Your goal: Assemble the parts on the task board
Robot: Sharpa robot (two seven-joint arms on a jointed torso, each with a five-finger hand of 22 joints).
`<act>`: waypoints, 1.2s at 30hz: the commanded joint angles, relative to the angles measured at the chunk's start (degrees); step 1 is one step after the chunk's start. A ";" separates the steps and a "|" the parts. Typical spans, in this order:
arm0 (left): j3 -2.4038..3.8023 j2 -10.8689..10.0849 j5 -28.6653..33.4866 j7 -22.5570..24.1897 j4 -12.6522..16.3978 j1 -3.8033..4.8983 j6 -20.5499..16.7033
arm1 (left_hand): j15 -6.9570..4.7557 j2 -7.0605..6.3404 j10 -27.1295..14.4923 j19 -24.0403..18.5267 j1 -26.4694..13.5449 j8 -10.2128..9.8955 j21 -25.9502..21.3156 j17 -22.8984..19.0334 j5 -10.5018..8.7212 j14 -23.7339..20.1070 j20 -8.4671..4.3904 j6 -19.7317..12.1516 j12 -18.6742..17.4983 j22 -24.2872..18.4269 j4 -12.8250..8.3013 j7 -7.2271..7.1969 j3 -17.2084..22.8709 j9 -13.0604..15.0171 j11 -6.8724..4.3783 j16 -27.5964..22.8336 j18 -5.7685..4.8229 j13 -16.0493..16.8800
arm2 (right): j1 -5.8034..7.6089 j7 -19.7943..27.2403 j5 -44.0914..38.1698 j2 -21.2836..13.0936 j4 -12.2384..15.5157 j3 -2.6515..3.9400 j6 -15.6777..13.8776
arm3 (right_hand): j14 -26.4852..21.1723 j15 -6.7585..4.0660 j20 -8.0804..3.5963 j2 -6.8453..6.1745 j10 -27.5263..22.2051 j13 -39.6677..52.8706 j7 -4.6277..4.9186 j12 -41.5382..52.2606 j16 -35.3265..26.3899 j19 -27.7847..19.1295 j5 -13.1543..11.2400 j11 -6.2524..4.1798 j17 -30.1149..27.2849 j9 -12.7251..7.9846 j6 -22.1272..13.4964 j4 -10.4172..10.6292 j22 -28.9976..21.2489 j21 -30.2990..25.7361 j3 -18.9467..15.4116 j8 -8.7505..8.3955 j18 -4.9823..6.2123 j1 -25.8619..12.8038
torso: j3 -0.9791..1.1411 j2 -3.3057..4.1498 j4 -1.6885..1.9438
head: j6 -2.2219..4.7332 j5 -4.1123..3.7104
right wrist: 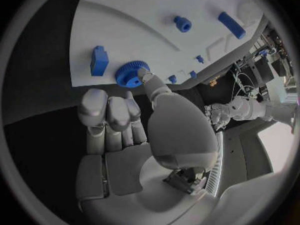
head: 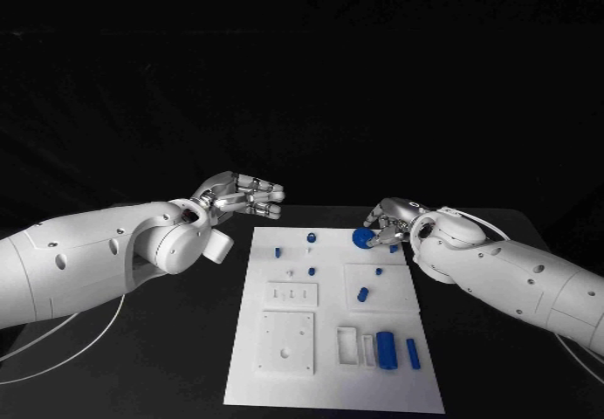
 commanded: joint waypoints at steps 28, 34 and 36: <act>0.03 0.24 -0.29 0.36 0.13 0.06 1.06 | 0.14 0.18 -0.19 -0.44 0.03 0.20 -0.13 0.08 -0.23 -0.36 0.05 -0.07 0.17 -0.08 -0.23 0.00 -0.02 0.04 0.00 -0.31 -0.11 0.10 | -0.37 -0.35 0.21 1.30 -2.13 -0.10 7.12 | 0.04 0.48 0.52 0.89 0.04 0.31 0.07 -0.14 0.07 3.25 4.20 0.31 0.08 -0.28 2.62 0.47 1.06 -0.14 1.00 -0.15 0.46 -1.58 | 0.14 -0.04 -0.12 | -0.29 0.14; 0.03 0.24 -0.33 0.33 0.16 0.06 1.09 | 0.14 0.18 -0.19 -0.44 0.03 0.20 -0.13 0.08 -0.23 -0.36 0.05 -0.07 0.17 -0.08 -0.23 0.00 -0.02 0.04 0.00 -0.31 -0.11 0.10 | -0.47 -0.88 -2.42 1.16 -1.26 -0.17 5.05 | 0.06 0.37 0.45 1.33 0.44 0.59 -0.40 0.22 0.15 3.31 5.40 0.12 0.26 -0.41 6.54 -1.00 1.71 -0.23 6.53 -0.16 0.45 -3.39 | 0.14 -0.05 -0.17 | -0.29 0.24; 0.03 0.25 -0.35 0.32 0.18 0.06 1.09 | 0.14 0.18 -0.19 -0.44 0.03 0.20 -0.13 0.08 -0.23 -0.36 0.05 -0.07 0.17 -0.08 -0.23 0.00 -0.02 0.04 0.00 -0.31 -0.11 0.10 | -0.49 -1.12 -3.16 1.16 -0.86 -0.18 4.47 | 0.07 0.31 0.37 1.27 0.58 0.67 -0.54 0.31 0.16 3.31 5.27 0.04 0.29 -0.49 7.09 -1.07 1.82 -0.23 7.67 -0.13 0.37 -3.88 | 0.17 -0.04 -0.14 | -0.32 0.22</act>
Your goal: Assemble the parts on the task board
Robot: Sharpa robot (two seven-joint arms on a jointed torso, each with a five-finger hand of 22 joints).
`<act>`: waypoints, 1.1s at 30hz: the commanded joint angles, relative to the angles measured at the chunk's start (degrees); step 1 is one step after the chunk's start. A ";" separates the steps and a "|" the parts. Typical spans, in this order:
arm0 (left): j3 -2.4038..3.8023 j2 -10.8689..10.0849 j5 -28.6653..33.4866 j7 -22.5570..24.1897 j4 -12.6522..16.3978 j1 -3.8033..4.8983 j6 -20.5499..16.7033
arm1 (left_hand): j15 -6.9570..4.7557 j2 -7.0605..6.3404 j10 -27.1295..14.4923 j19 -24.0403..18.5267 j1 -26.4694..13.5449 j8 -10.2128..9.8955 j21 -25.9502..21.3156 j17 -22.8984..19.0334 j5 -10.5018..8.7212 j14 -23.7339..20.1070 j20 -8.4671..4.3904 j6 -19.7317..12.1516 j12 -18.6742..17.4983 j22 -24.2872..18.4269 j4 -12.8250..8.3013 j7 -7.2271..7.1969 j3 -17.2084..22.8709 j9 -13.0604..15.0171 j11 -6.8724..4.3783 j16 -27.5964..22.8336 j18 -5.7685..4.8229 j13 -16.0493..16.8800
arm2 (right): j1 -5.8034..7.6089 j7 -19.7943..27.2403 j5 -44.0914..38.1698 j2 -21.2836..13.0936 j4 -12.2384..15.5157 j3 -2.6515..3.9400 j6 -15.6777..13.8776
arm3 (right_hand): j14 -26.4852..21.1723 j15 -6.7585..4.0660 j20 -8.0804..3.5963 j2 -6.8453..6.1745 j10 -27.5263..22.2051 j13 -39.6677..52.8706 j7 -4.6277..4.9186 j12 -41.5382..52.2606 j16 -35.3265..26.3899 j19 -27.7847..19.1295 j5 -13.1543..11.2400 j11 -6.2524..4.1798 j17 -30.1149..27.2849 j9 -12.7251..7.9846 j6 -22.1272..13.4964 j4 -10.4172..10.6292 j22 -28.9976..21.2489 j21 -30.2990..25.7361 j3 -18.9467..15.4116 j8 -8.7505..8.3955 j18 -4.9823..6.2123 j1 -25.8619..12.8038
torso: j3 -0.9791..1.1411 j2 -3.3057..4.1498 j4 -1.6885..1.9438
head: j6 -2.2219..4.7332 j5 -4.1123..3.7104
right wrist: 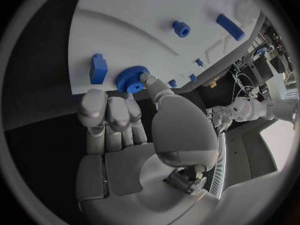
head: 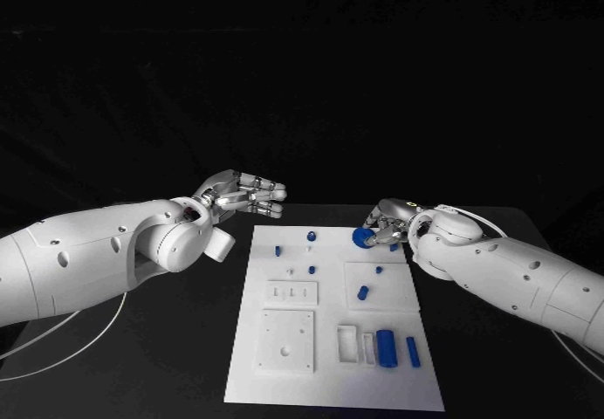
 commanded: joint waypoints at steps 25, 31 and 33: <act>0.04 0.10 -0.24 0.48 0.18 0.06 0.68 | 0.14 0.18 -0.19 -0.44 0.03 0.20 -0.13 0.08 -0.23 -0.36 0.05 -0.07 0.17 -0.08 -0.23 0.00 -0.02 0.04 0.00 -0.31 -0.11 0.10 | -0.63 -7.24 -14.43 0.97 12.06 -0.43 -12.36 | 0.16 -0.19 -0.34 -2.32 1.22 0.52 -0.27 0.27 0.15 3.60 -4.49 -0.67 0.00 0.30 4.77 3.63 0.15 -0.54 4.93 0.35 0.47 -0.80 | -0.17 0.03 0.24 | 0.79 0.57; 0.04 0.30 -0.24 0.50 0.15 0.06 0.73 | 0.14 0.33 -0.24 -0.44 0.02 0.20 -0.11 0.08 -0.25 -0.35 0.05 -0.14 0.16 -0.07 -0.37 0.01 -0.11 0.04 0.02 -0.31 -0.11 0.09 | -0.67 -7.21 -16.23 3.73 11.29 -1.66 -12.70 | 0.15 -0.19 -0.34 -2.59 1.20 0.51 -0.24 0.18 0.06 3.59 -5.11 -0.65 -0.11 0.27 4.67 3.89 0.01 -0.67 5.34 0.34 0.49 -0.69 | -0.08 0.08 0.23 | 0.80 0.94; 0.04 0.35 -0.24 0.50 0.14 0.06 0.73 | 0.14 0.33 -0.24 -0.44 0.02 0.20 -0.11 0.08 -0.25 -0.35 0.05 -0.14 0.16 -0.07 -0.37 0.01 -0.11 0.04 0.02 -0.31 -0.11 0.09 | -0.69 -7.09 -16.52 4.58 10.78 -2.10 -12.67 | 0.15 -0.18 -0.33 -2.63 1.19 0.51 -0.22 0.17 0.06 3.58 -5.26 -0.64 -0.10 0.24 4.62 3.95 -0.06 -0.74 5.39 0.35 0.50 -0.65 | -0.09 0.13 0.27 | 0.76 1.00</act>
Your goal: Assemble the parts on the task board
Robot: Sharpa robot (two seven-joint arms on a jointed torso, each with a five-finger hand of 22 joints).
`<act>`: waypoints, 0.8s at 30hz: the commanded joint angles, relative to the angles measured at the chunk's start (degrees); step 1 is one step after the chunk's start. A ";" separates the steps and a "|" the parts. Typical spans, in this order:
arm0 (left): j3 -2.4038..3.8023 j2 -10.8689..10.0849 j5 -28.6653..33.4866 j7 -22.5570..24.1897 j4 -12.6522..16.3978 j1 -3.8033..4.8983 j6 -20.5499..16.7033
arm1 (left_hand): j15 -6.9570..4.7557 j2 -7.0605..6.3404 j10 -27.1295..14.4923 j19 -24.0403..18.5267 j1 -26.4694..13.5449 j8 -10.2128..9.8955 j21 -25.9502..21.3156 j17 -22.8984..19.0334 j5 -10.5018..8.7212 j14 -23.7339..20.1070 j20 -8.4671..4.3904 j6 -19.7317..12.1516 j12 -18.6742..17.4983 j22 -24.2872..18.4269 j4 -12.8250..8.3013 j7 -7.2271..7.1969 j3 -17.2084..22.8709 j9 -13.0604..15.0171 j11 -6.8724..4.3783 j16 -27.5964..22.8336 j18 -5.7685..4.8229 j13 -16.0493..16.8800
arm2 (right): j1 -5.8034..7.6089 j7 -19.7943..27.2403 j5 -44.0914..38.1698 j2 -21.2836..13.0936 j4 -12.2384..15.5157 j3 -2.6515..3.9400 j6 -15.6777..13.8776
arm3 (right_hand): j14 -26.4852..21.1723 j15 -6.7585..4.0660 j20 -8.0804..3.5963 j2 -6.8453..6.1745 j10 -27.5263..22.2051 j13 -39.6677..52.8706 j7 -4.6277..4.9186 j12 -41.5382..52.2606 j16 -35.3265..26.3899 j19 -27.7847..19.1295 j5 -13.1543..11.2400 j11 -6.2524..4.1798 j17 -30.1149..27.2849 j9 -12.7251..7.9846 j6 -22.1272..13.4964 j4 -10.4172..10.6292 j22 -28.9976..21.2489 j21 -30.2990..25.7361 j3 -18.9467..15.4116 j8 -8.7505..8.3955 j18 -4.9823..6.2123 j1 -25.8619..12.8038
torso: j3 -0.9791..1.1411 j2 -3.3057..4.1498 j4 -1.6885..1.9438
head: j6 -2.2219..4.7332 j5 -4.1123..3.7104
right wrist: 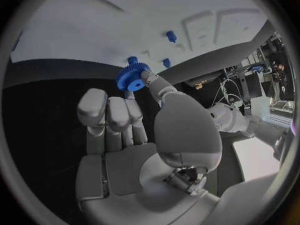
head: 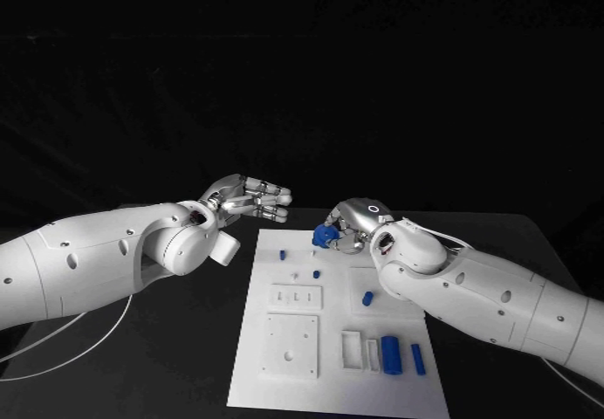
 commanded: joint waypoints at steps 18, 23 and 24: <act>0.06 0.85 -0.12 0.34 -0.05 0.07 0.91 | 0.14 0.33 -0.24 -0.44 0.02 0.20 -0.11 0.08 -0.25 -0.35 0.05 -0.14 0.16 -0.07 -0.37 0.01 -0.11 0.04 0.02 -0.31 -0.11 0.09 | -0.86 1.02 -4.17 4.91 -4.18 -3.05 -0.48 | 0.15 -0.15 -0.29 -0.34 0.38 0.17 0.30 0.05 0.12 3.61 -0.99 -0.09 -0.05 0.06 1.52 0.18 -0.20 -0.23 -0.44 0.39 0.56 0.51 | 0.09 0.04 -0.26 | -0.32 0.95; 0.06 0.96 -0.13 0.33 -0.24 0.07 0.92 | 0.14 0.33 -0.24 -0.44 0.02 0.20 -0.11 0.08 -0.25 -0.35 0.05 -0.14 0.16 -0.07 -0.37 0.01 -0.11 0.04 0.02 -0.31 -0.11 0.09 | -1.09 1.10 -4.35 4.90 -4.07 -3.20 -0.16 | 0.16 -0.15 -0.29 -0.41 0.40 0.18 0.30 0.04 0.17 3.60 -0.94 -0.10 -0.02 0.06 1.55 0.18 -0.21 -0.20 -0.55 0.39 0.57 0.49 | 0.14 -0.01 -0.25 | -0.35 1.07; 0.06 1.02 -0.13 0.33 -0.31 0.07 0.94 | 0.14 0.33 -0.24 -0.44 0.02 0.20 -0.11 0.08 -0.25 -0.35 0.05 -0.14 0.16 -0.07 -0.37 0.01 -0.11 0.04 0.02 -0.31 -0.11 0.09 | -1.14 1.13 -4.36 4.90 -4.01 -3.21 -0.05 | 0.17 -0.15 -0.29 -0.42 0.41 0.19 0.30 0.05 0.18 3.61 -0.90 -0.10 -0.01 0.06 1.56 0.18 -0.20 -0.18 -0.59 0.38 0.57 0.48 | 0.16 0.01 -0.23 | -0.34 1.08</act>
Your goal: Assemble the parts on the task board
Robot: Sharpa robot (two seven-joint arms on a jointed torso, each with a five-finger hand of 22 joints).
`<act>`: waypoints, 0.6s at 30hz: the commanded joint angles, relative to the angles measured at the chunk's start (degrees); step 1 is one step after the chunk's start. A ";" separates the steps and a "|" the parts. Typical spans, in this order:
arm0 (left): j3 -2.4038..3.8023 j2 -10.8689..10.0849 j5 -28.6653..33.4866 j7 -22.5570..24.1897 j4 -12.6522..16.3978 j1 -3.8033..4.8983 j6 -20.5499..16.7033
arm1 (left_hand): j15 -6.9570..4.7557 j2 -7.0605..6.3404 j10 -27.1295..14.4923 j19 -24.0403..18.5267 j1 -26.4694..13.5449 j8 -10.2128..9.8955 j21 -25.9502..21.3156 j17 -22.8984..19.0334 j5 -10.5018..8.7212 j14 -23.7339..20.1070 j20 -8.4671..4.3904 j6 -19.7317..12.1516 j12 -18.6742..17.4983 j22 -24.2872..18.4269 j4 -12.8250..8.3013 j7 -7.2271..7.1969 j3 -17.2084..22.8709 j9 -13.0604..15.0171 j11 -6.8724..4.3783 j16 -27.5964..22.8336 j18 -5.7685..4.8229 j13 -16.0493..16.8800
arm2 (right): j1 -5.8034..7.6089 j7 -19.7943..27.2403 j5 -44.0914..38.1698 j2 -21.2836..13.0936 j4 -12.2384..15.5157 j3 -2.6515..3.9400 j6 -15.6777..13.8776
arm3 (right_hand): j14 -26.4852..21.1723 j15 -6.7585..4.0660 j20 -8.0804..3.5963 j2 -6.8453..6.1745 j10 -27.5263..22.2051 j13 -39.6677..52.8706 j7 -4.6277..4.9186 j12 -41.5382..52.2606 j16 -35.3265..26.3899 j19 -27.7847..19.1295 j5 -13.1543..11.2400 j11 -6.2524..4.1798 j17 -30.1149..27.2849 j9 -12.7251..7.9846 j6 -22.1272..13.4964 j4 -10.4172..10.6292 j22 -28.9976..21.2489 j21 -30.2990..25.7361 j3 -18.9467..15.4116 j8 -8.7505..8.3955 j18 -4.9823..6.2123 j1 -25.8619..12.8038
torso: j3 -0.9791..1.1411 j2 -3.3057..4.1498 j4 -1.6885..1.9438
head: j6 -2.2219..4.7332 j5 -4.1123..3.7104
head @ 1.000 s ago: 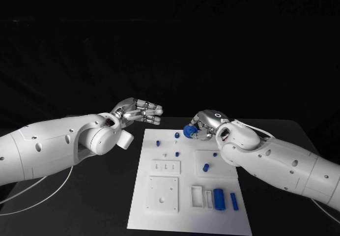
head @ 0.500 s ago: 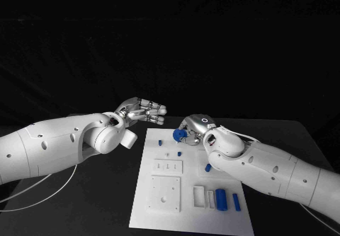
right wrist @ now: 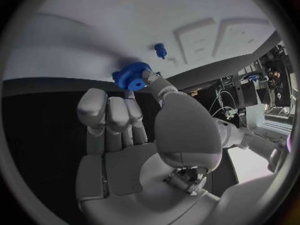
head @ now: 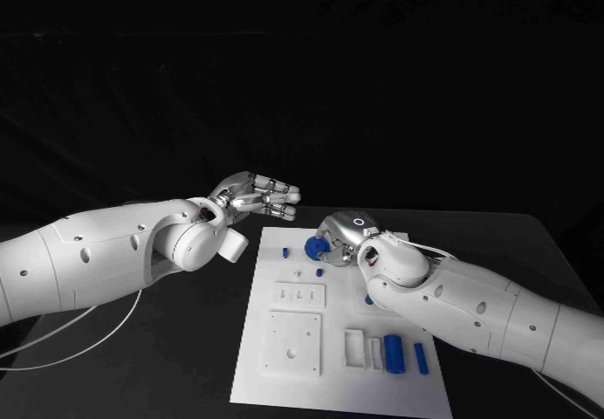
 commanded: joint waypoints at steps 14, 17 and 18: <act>0.03 0.58 -0.11 0.38 -0.49 0.06 0.94 | 0.16 0.42 -0.28 -0.48 0.01 0.19 -0.10 0.08 -0.22 -0.37 0.06 -0.24 0.16 -0.08 -0.50 0.01 -0.16 0.03 0.03 -0.33 -0.11 0.09 | -0.61 1.14 -0.98 0.89 -0.85 -0.16 1.47 | 0.14 -0.12 -0.26 0.19 0.19 -0.09 0.36 -0.19 0.11 3.57 -0.31 -0.07 -0.10 -0.01 0.48 0.25 -0.14 -0.12 -0.90 0.11 0.57 0.47 | 0.08 0.02 0.12 | -0.11 0.30; 0.03 0.61 -0.11 0.37 -0.52 0.06 0.93 | 0.16 0.42 -0.28 -0.48 0.01 0.19 -0.10 0.08 -0.22 -0.37 0.06 -0.24 0.16 -0.08 -0.50 0.01 -0.16 0.03 0.03 -0.33 -0.11 0.09 | -0.64 1.23 -0.85 1.23 -1.70 -0.23 1.29 | 0.09 -0.08 -0.23 0.17 0.00 -0.32 0.47 -0.45 -0.06 3.56 -0.65 0.01 -0.24 -0.11 0.06 0.32 -0.22 -0.24 -0.97 0.11 0.58 0.46 | 0.08 0.01 0.08 | -0.13 0.33; 0.03 0.62 -0.11 0.37 -0.52 0.06 0.94 | 0.16 0.42 -0.28 -0.48 0.01 0.19 -0.10 0.08 -0.22 -0.37 0.06 -0.24 0.16 -0.08 -0.50 0.01 -0.16 0.03 0.03 -0.33 -0.11 0.09 | -0.65 1.24 -0.85 1.34 -1.98 -0.24 1.08 | 0.09 -0.01 -0.18 0.13 -0.05 -0.45 0.65 -0.58 -0.11 3.55 -1.26 0.11 -0.28 -0.28 -0.58 0.44 -0.31 -0.37 -1.05 0.10 0.62 0.43 | 0.06 0.02 0.07 | -0.08 0.34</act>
